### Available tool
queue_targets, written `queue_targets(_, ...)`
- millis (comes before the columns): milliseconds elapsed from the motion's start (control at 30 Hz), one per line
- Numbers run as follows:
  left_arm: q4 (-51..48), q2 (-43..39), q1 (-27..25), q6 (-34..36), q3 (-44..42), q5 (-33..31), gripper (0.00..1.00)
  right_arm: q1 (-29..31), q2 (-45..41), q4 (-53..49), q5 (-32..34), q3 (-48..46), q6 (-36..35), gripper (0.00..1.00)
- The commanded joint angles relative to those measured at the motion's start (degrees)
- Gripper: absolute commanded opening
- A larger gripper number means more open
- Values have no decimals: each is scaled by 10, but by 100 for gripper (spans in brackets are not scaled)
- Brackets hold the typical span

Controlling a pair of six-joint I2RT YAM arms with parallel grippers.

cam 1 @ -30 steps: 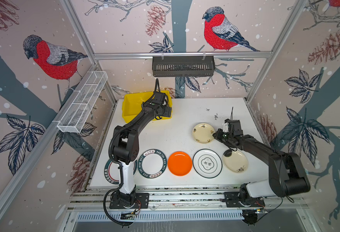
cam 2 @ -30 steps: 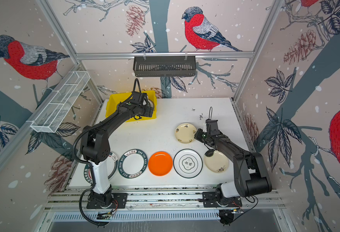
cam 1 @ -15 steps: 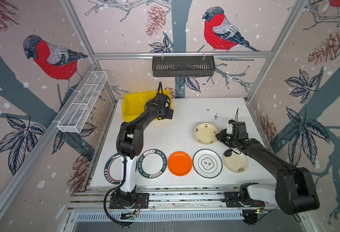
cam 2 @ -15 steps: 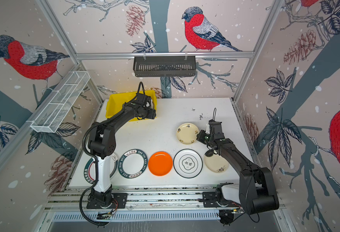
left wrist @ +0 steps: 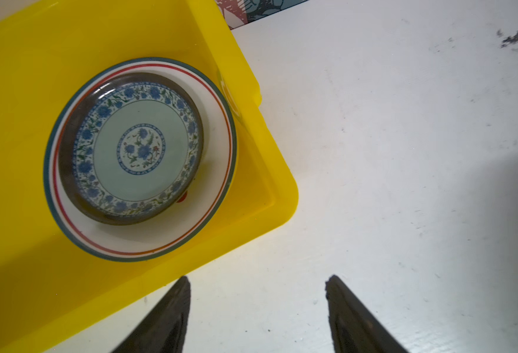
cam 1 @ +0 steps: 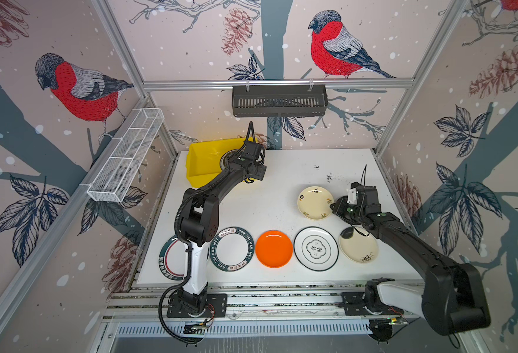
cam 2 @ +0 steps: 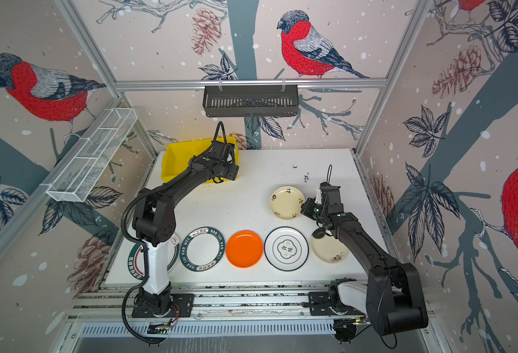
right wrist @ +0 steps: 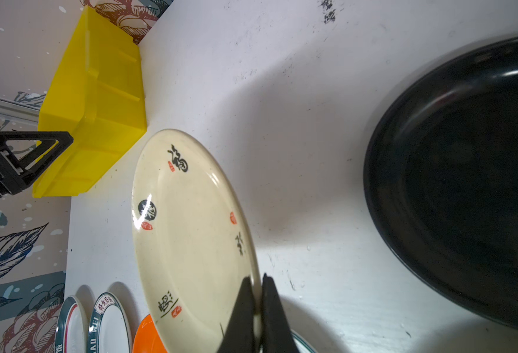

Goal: Place the plates into the plastic bin on the countertop

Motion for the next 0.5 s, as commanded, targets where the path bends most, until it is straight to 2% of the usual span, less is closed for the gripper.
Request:
queue_targets(0,28,13,13,43,4,8,68,-1,-8,4,3,-1,-2,5)
queue_targets(100,30,24,26,48,18,39,65,-2,-12,2,3,-3,-2,6)
queue_targets(300,38,34,31,106,26,79,65,-5,-13,3,3,-10,-1,6)
queue_targets(467,7,61,34,138,48,115,58,-9,-15,2,4,-10,-1,6)
